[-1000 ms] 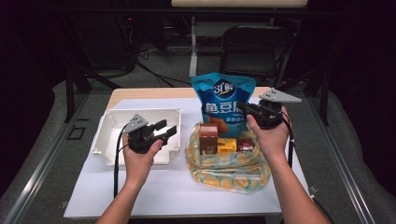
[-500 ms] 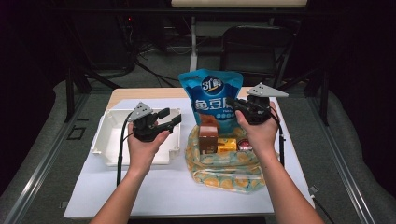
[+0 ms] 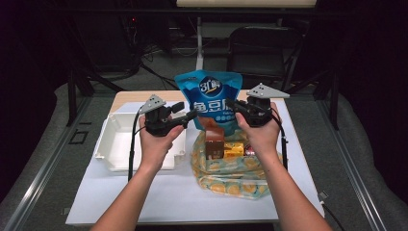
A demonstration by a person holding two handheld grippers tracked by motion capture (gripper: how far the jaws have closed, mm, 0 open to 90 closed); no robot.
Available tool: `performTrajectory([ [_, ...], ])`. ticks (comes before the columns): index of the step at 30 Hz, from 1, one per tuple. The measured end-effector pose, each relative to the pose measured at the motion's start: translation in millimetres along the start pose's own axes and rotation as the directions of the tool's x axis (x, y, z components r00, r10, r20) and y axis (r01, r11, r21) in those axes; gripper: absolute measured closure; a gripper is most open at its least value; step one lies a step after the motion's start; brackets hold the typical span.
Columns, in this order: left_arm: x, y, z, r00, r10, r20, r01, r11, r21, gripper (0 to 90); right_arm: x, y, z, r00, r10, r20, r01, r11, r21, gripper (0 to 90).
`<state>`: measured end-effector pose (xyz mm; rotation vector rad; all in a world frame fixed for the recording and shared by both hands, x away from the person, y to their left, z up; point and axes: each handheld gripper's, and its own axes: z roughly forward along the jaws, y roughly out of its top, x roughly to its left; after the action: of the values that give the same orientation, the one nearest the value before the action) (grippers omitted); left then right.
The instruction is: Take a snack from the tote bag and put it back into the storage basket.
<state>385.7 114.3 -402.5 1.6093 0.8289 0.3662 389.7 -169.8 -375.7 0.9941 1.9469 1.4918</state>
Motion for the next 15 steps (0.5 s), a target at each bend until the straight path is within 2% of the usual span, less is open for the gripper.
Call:
performTrajectory([
  [4, 0.0, 3.6, 4.7, 0.9997, 0.0, -0.024, 0.0, 1.0, 0.006, 37.6, 2.4, 1.5, 2.1, 1.0, -0.004, -0.008, 0.004, 1.0, 0.0, 90.0],
  [7, 2.0, 4.1, 8.6, 0.9996, -0.014, -0.025, 0.014, 0.9998, 0.01, 36.4, 5.5, 3.8, 3.0, 0.9998, -0.001, -0.022, 0.001, 1.0, -0.012, 90.0],
  [9, 1.3, 5.4, 10.1, 0.9997, -0.009, -0.024, 0.01, 0.9999, 0.008, 36.9, 6.8, 4.3, 3.5, 0.9997, -0.009, -0.025, 0.009, 1.0, -0.011, 90.0],
  [12, -0.8, 8.2, 11.3, 0.9996, -0.022, -0.018, 0.022, 0.9996, -0.015, 42.9, 12.2, 4.4, 6.1, 0.9991, -0.021, -0.037, 0.021, 1.0, -0.004, 90.0],
  [13, -1.5, 8.9, 11.8, 0.9995, -0.024, -0.021, 0.024, 0.9996, -0.013, 50.2, 15.8, 3.5, 8.5, 0.9989, -0.031, -0.035, 0.031, 1.0, 0.0, 90.0],
  [15, -2.4, 10.0, 12.4, 0.9988, -0.024, -0.041, 0.024, 0.9997, -0.009, 53.5, 17.0, 2.9, 9.5, 0.9991, -0.029, -0.031, 0.029, 1.0, 0.002, 90.0],
])
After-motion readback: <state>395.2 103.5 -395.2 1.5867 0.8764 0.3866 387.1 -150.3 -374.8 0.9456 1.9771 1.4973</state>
